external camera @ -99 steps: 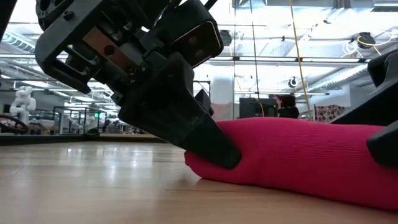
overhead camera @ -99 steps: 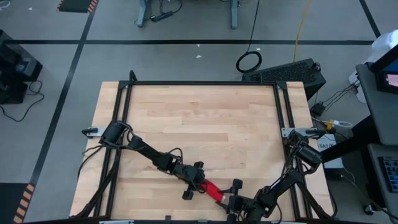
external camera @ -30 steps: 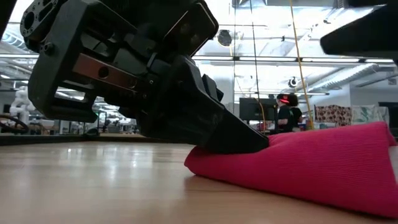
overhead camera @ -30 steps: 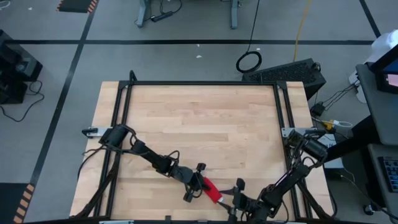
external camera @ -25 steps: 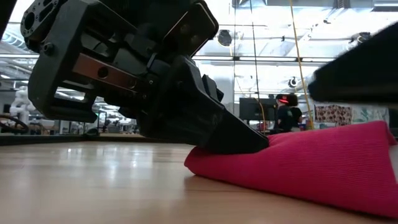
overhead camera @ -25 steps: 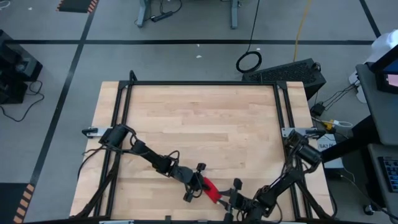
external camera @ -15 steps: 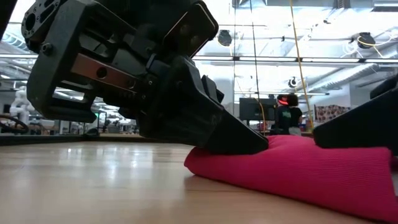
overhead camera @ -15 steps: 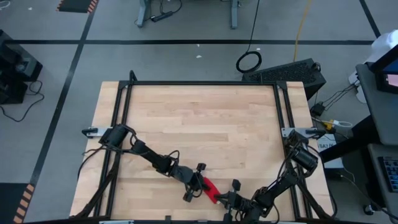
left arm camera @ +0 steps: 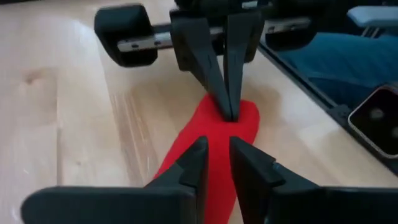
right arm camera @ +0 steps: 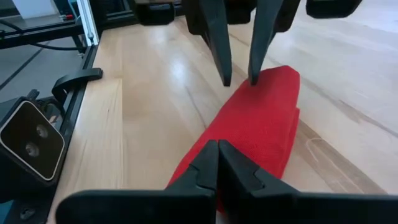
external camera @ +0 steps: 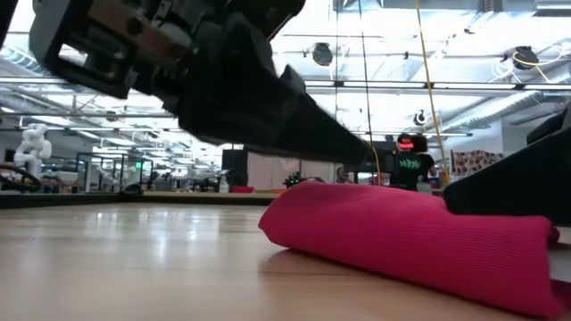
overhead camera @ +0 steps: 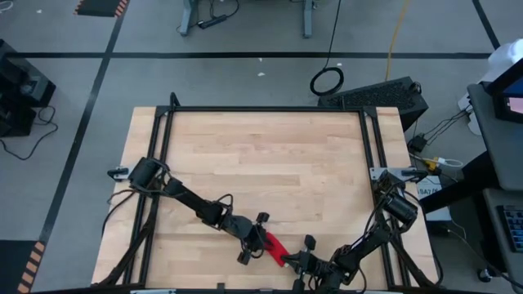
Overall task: Roll napkin
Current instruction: Roll the red napkin
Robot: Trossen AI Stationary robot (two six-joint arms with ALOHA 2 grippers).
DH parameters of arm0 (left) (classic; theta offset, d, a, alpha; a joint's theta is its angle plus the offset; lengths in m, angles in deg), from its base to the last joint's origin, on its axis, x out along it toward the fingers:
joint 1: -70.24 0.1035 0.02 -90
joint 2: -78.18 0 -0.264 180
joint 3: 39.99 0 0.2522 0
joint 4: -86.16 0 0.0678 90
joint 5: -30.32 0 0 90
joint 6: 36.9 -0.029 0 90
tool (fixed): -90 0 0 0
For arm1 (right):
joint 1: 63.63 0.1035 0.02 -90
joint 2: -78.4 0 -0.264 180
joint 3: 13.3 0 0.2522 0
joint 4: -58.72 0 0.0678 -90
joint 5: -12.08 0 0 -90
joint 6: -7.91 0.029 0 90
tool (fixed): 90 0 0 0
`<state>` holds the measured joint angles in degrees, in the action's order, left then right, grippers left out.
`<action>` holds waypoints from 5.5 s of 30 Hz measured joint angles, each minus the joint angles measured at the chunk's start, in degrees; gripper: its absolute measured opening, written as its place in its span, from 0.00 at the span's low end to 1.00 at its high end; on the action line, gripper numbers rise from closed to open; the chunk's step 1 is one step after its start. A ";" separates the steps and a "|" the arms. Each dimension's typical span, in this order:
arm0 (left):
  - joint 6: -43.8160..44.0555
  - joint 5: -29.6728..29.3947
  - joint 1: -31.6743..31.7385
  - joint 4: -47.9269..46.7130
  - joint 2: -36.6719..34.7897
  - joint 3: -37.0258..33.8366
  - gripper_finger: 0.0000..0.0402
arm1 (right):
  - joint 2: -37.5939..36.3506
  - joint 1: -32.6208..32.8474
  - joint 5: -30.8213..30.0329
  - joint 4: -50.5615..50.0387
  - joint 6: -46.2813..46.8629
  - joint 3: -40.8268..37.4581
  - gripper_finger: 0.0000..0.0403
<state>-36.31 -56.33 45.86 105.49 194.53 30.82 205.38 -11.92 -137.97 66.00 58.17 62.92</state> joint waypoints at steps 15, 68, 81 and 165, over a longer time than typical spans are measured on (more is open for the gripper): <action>0.60 2.35 2.02 -0.57 2.13 -0.37 0.04 | -0.24 0.00 0.45 0.51 -0.38 -0.05 0.00; 0.42 2.45 2.29 0.08 4.29 -0.26 0.03 | 1.06 -3.83 5.84 7.96 -6.33 0.11 0.02; -2.86 4.34 2.29 -3.51 -1.88 -0.55 0.03 | 1.49 -3.54 6.21 10.48 -8.86 -0.02 0.00; -2.79 6.47 8.83 -6.23 -3.48 -4.07 0.03 | -4.61 -4.42 6.99 5.96 -15.49 -0.13 0.00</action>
<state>-39.10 -49.86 54.69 99.25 191.06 26.76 200.77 -16.34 -130.98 71.96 42.68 62.79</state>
